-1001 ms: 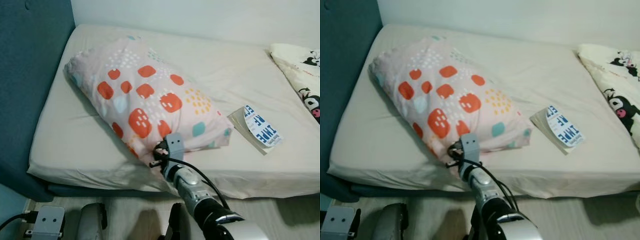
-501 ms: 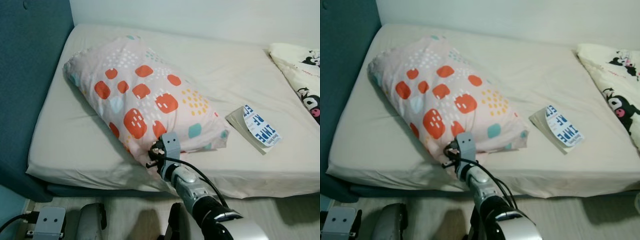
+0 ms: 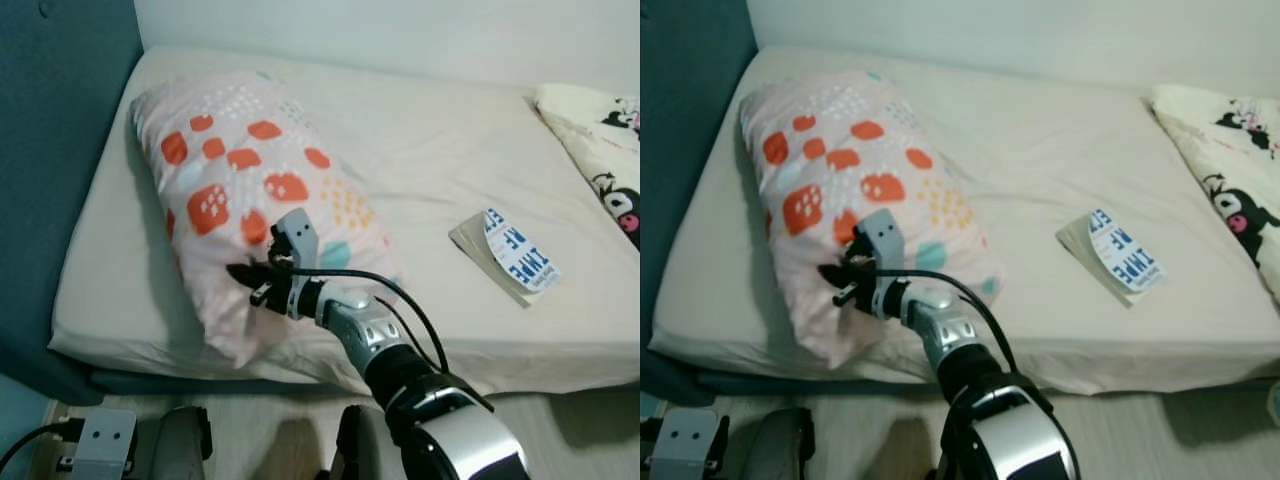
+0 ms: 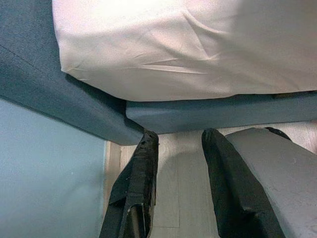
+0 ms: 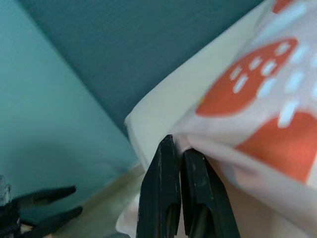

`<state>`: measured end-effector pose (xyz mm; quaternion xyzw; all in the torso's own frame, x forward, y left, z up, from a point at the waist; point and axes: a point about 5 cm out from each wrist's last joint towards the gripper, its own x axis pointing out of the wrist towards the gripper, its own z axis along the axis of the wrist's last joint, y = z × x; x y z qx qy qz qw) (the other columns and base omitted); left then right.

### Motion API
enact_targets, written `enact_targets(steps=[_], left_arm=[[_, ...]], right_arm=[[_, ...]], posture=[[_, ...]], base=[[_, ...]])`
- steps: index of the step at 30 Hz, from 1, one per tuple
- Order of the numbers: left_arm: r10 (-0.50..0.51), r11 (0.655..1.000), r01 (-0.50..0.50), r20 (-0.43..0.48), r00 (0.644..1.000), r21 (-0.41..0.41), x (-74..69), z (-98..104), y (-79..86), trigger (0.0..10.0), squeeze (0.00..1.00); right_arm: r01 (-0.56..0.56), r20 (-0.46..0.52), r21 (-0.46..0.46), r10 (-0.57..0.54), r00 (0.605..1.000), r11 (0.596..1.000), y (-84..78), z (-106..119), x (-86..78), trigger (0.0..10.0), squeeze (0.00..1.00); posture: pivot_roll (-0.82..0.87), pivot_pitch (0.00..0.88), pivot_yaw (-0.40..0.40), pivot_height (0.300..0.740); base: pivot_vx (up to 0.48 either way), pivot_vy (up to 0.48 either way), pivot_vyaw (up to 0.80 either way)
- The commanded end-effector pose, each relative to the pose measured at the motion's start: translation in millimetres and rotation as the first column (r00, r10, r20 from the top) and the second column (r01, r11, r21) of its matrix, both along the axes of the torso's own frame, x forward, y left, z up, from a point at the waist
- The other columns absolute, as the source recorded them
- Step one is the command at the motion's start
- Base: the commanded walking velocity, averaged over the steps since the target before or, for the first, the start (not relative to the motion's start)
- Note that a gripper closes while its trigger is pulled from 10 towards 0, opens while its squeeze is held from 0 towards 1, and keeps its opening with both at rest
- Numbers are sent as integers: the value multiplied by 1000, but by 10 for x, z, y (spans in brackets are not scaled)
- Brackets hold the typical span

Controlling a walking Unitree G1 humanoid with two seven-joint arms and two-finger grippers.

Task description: Clean up the room

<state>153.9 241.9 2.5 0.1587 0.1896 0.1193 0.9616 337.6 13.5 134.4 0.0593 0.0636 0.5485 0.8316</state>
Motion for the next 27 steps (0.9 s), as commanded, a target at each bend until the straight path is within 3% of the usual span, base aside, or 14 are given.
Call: enact_targets(steps=[1,7,8,10,11,12,13,15,16,19,20,22,24,27], left_arm=[[-2,1000,1,-41,999,-12,-76,-82,-32,10000,0],[-4,1000,3,-47,999,-11,-82,-94,-29,10000,0],[-6,1000,5,-50,999,-11,-82,-99,-27,10000,0],[-8,1000,8,-52,999,-10,-79,-102,-27,10000,0],[-12,1000,11,-53,999,-9,-73,-102,-29,10000,0],[-12,1000,11,-53,999,-9,-73,-102,-29,10000,0],[-15,1000,14,-50,999,-8,-66,-98,-30,10000,0],[-16,1000,16,-36,999,-7,-49,-80,-21,10000,0],[-16,1000,16,-36,999,-7,-49,-80,-21,10000,0],[-23,1000,23,-35,999,-4,-49,-67,6,10000,0],[-23,1000,23,-35,999,-4,-49,-67,6,10000,0],[-31,1000,31,-41,999,-1,-54,-69,22,10000,0],[-36,999,36,-43,998,2,-47,-68,32,10000,0],[-39,999,39,-44,998,4,-26,-64,46,10000,0]], right_arm=[[-237,-121,259,274,954,936,1156,-15,-874,10000,0],[-205,-148,203,237,960,957,1054,-181,-852,10000,0],[-194,-168,197,228,959,961,1019,-232,-847,10000,1000],[-196,-184,202,233,955,960,988,-257,-850,10000,1000],[-182,-180,219,223,958,959,957,-248,-842,10000,608],[-182,-180,219,223,958,959,957,-248,-842,10000,608],[-174,-178,263,224,958,949,917,-204,-816,10000,0],[-166,-198,400,262,944,901,799,-56,-720,10000,0],[-166,-198,400,262,944,901,799,-56,-720,10000,0],[-236,-210,584,425,880,777,547,179,-608,10000,0],[-236,-210,584,425,880,777,547,179,-608,10000,0],[-390,-126,567,545,829,725,359,226,-657,10000,0],[-551,-64,475,652,756,686,137,156,-768,10000,0],[-631,-87,400,713,696,665,-41,30,-842,10000,0]], posture=[[197,127,-99,595],[194,126,-95,595],[192,126,-90,595],[192,126,-90,595],[194,126,-87,595],[194,126,-87,595],[196,127,-88,595],[196,127,-88,595],[196,127,-88,595],[195,126,-71,595],[195,126,-71,595],[196,122,-59,595],[198,121,-56,595],[196,117,-50,595]], base=[[0,0,0],[0,0,0],[0,0,0],[0,0,0],[0,0,0],[0,0,0],[0,0,0],[0,0,0],[0,0,0],[0,0,0],[0,0,0],[0,0,0],[0,0,0],[0,0,0]])
